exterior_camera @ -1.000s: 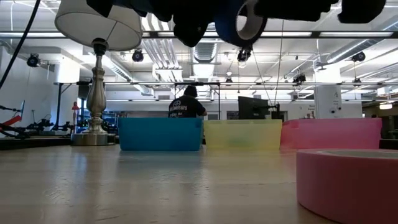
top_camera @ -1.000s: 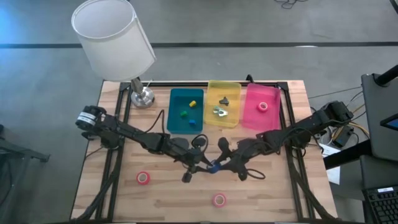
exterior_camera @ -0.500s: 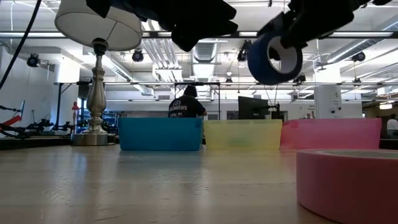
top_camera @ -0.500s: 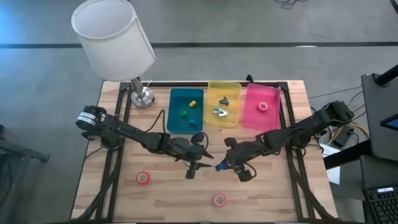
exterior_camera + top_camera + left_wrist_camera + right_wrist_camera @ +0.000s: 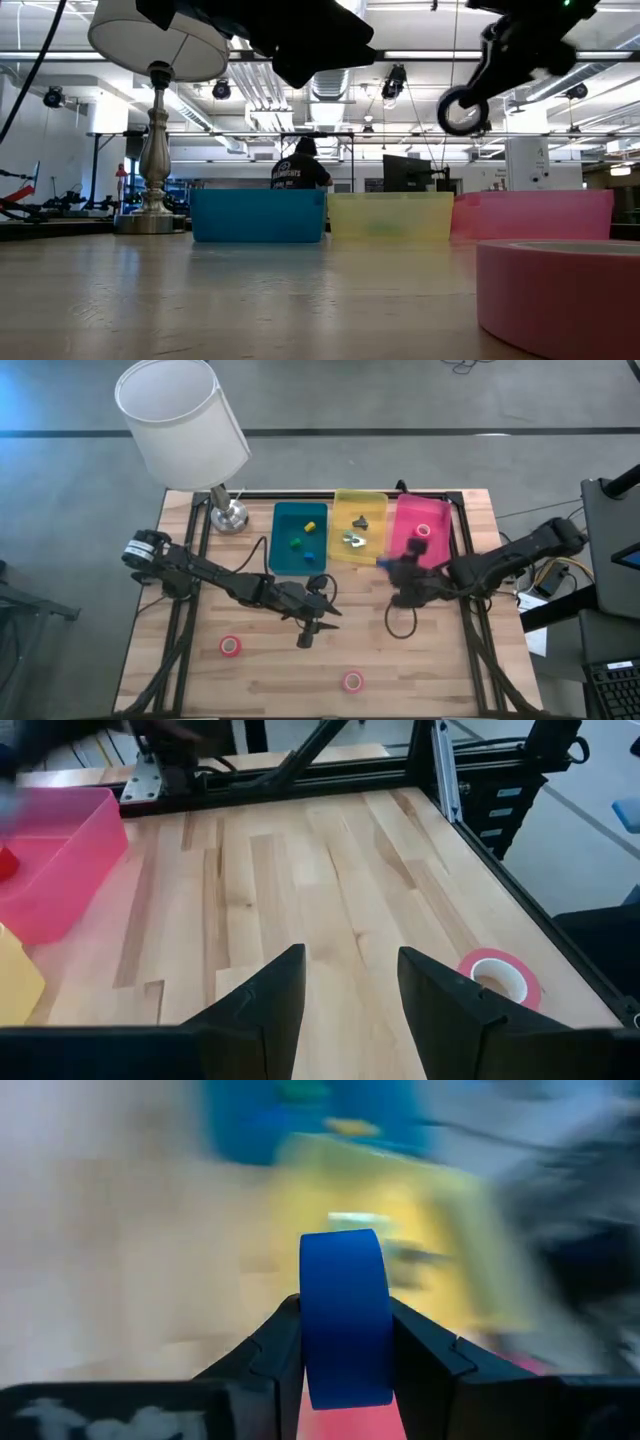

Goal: Pick and place Stapler, Stapler remover, tape
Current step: Put the blue tape on the pink bin

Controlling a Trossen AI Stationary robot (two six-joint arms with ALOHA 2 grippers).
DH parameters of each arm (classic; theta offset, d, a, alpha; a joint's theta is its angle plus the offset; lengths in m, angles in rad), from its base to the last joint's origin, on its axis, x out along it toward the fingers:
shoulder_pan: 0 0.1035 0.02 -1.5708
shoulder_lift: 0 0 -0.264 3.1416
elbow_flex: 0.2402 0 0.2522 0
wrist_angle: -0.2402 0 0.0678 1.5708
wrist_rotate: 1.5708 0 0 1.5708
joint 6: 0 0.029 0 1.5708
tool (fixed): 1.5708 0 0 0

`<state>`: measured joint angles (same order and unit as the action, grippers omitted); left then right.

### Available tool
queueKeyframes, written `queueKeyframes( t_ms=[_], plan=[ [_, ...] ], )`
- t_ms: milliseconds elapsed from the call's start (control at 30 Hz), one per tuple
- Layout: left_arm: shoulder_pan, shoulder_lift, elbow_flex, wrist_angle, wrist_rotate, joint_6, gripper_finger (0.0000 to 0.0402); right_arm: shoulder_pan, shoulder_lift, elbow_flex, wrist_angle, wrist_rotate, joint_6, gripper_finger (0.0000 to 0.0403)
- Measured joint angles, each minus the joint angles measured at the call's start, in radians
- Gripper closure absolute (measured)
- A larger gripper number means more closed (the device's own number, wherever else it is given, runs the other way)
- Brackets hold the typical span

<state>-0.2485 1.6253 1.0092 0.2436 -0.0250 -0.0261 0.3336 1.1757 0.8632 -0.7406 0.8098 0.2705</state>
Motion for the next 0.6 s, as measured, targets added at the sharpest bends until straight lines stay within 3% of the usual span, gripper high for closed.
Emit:
queueKeyframes(
  t_ms=[67, 133, 333, 600],
  plan=[
    [0.000, 0.000, 0.000, 0.001, 0.000, 0.000, 0.0238, -0.010, -0.030, -0.008, -0.062, 0.129, 0.061, 0.0287],
    [0.000, 0.000, 0.000, 0.000, 0.000, 0.002, 0.0238, -0.035, -0.058, -0.015, -0.097, 0.159, 0.128, 0.0285],
    [0.000, 0.000, 0.000, 0.000, 0.000, 0.006, 0.0238, -0.159, -0.092, -0.091, -0.110, 0.147, 0.279, 0.0287],
    [0.000, 0.000, 0.000, 0.000, 0.001, 0.006, 0.0238, -0.445, -0.072, -0.195, -0.105, 0.008, 0.305, 0.0286]
  ],
)
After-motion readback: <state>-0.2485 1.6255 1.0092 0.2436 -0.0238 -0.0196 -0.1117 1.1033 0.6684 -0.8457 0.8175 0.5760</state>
